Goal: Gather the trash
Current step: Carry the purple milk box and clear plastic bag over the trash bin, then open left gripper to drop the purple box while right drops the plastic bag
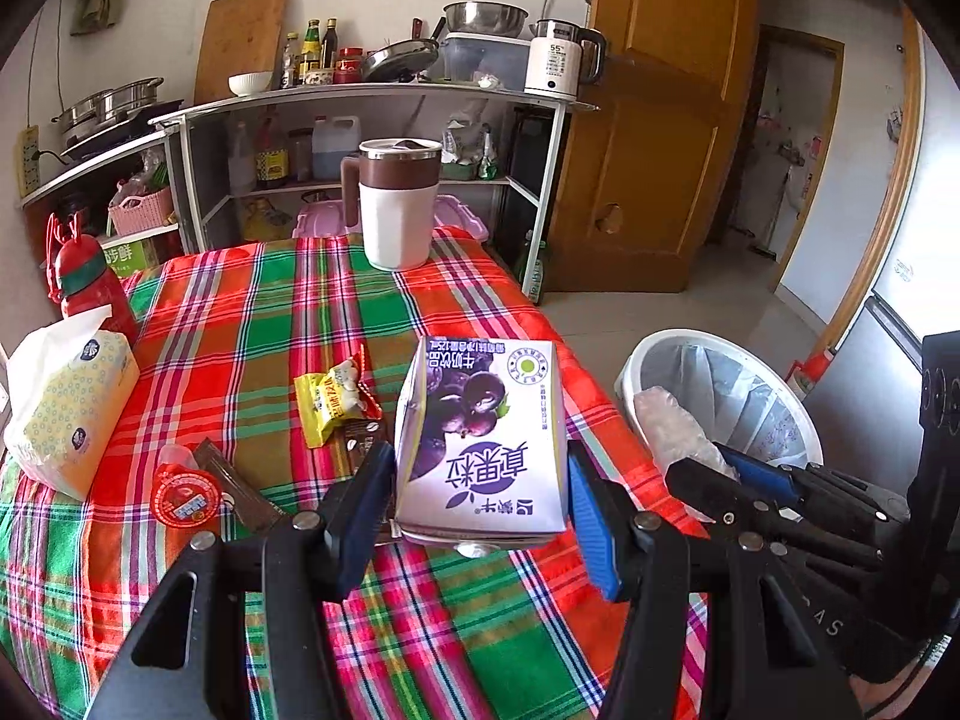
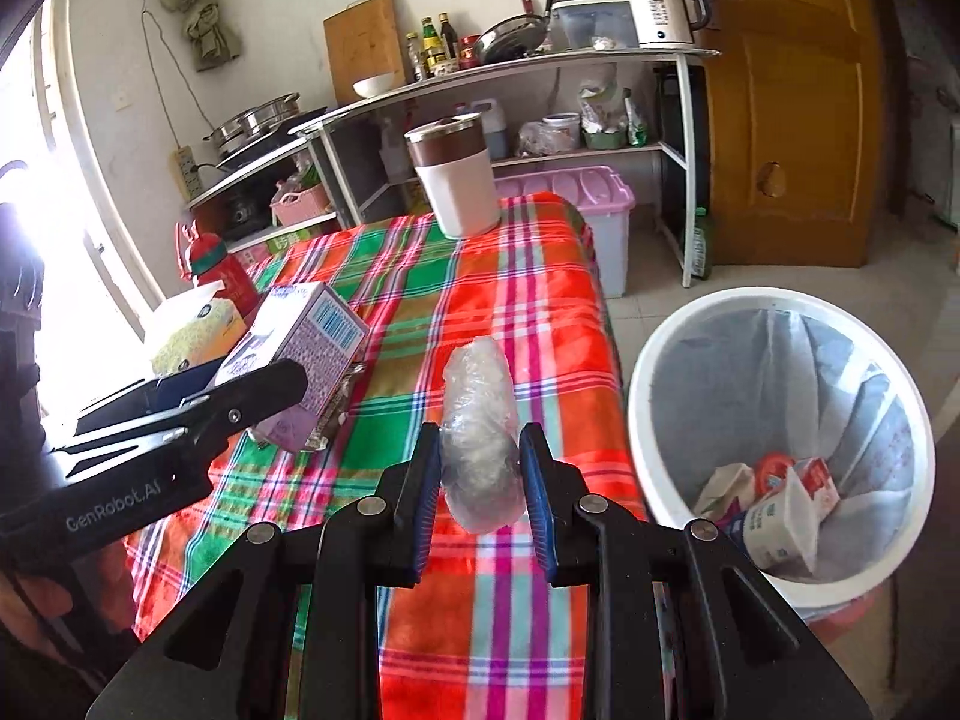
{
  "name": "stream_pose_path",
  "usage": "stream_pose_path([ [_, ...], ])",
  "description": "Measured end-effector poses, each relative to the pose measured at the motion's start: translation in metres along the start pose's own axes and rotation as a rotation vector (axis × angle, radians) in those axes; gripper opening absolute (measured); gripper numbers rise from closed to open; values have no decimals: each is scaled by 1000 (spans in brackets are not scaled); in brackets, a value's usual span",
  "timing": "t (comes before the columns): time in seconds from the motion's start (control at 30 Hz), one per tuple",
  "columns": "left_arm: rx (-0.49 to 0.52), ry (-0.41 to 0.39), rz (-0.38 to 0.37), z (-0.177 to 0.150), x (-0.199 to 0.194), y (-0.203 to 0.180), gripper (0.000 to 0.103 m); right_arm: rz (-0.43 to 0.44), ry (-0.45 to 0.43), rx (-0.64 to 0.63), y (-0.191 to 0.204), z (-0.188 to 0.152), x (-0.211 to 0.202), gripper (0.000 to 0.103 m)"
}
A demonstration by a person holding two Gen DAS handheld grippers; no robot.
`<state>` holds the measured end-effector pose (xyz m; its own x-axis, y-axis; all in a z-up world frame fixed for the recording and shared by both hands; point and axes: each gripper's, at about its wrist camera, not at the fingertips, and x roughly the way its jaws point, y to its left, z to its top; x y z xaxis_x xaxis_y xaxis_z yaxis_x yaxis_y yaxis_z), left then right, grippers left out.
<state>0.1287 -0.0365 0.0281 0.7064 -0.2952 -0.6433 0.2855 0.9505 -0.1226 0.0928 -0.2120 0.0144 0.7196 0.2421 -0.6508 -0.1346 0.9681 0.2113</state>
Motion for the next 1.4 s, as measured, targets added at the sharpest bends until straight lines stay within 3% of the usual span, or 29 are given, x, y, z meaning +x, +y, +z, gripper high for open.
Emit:
stream_pose_path([
  [0.7,147,39,-118,4,26,-105,59,-151,-51,140,-98,-4,-46,28],
  [1.4,221,127,-163,3,69,-170,59,-299,4,238,-175,-17,-46,28],
])
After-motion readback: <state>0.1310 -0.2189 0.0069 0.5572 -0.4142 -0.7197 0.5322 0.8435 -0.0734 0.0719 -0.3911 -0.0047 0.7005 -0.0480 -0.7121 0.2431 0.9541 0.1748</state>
